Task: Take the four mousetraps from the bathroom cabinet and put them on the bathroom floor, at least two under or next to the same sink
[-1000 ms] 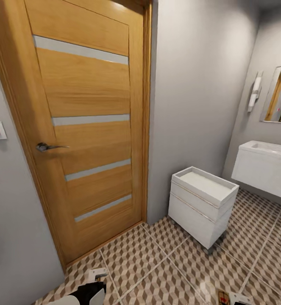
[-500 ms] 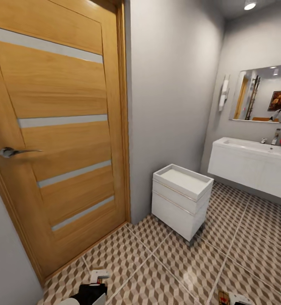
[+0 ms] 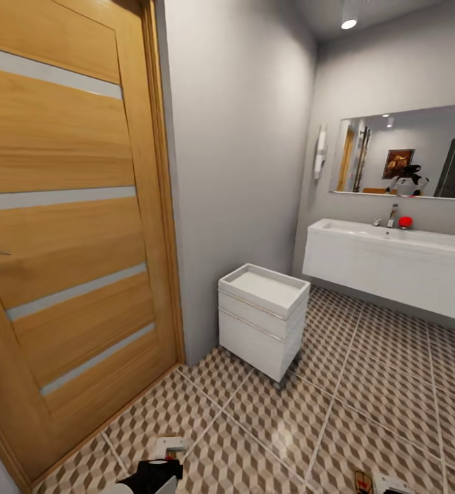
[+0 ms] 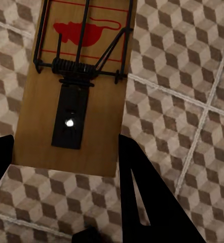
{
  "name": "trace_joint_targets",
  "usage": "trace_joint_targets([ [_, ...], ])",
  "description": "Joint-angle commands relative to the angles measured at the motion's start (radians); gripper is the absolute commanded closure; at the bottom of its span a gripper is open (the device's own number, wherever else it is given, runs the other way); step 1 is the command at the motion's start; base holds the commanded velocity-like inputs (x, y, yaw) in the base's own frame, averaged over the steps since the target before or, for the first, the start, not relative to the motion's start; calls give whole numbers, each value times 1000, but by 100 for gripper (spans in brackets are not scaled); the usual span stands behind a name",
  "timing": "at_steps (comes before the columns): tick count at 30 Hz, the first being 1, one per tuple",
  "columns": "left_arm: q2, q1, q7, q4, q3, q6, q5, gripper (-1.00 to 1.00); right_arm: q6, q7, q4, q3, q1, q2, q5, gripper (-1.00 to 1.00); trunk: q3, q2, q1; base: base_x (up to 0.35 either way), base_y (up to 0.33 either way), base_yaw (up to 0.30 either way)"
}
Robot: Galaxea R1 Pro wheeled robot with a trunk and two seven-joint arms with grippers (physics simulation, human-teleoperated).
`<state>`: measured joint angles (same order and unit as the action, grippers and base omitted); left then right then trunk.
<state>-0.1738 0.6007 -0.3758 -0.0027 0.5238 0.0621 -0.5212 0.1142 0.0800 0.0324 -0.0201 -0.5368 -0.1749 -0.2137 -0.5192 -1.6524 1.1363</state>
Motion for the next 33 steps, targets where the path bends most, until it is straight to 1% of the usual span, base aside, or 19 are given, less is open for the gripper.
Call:
trace_joint_targets([
  [1, 0, 1, 3, 0, 5, 5, -11, 100, 0, -1, 1, -1, -1, 0, -9, 100, -1, -1, 0, 0, 0, -300],
  [4, 0, 1, 23, 0, 5, 5, -11, 100, -6, -1, 1, -2, 4, -1, -9, 100, -1, -1, 0, 0, 0, -300],
  [6, 0, 1, 32, 0, 5, 5, -11, 100, -9, -6, 1, -2, 25, -8, -8, 100, -1, -1, 0, 0, 0, -300],
  [7, 0, 1, 38, 0, 5, 5, -11, 100, -11, -14, 1, -1, 50, -12, -7, 100, -1, -1, 0, 0, 0, -300],
  [8, 1, 1, 39, 0, 5, 5, -11, 100, -11, -16, 1, -1, 53, -13, -6, 100, -1, -1, 0, 0, 0, -300],
  [13, 3, 1, 40, 0, 5, 5, -12, 100, -10, -20, 1, -1, 59, -12, -6, 100, -1, -1, 0, 0, 0, -300],
  [21, -1, 1, 41, 0, 5, 4, -13, 100, -10, -20, 1, -1, 60, -11, -6, 100, -1, -1, 0, 9, 0, -300],
  [29, -1, 1, 47, 0, 5, 7, -13, 100, -10, -20, 1, -1, 60, -9, -6, 100, -1, -1, 0, 234, 0, -293],
  [30, -1, 1, 78, 0, 5, 11, -13, 100, -10, -20, 1, -1, 60, -8, -6, 100, -1, -1, 0, 316, 0, -97],
  [33, -1, 1, 108, 0, 5, 15, -13, 100, -10, -20, 1, -1, 60, -8, -5, 100, -1, -1, 0, 319, 0, -56],
])
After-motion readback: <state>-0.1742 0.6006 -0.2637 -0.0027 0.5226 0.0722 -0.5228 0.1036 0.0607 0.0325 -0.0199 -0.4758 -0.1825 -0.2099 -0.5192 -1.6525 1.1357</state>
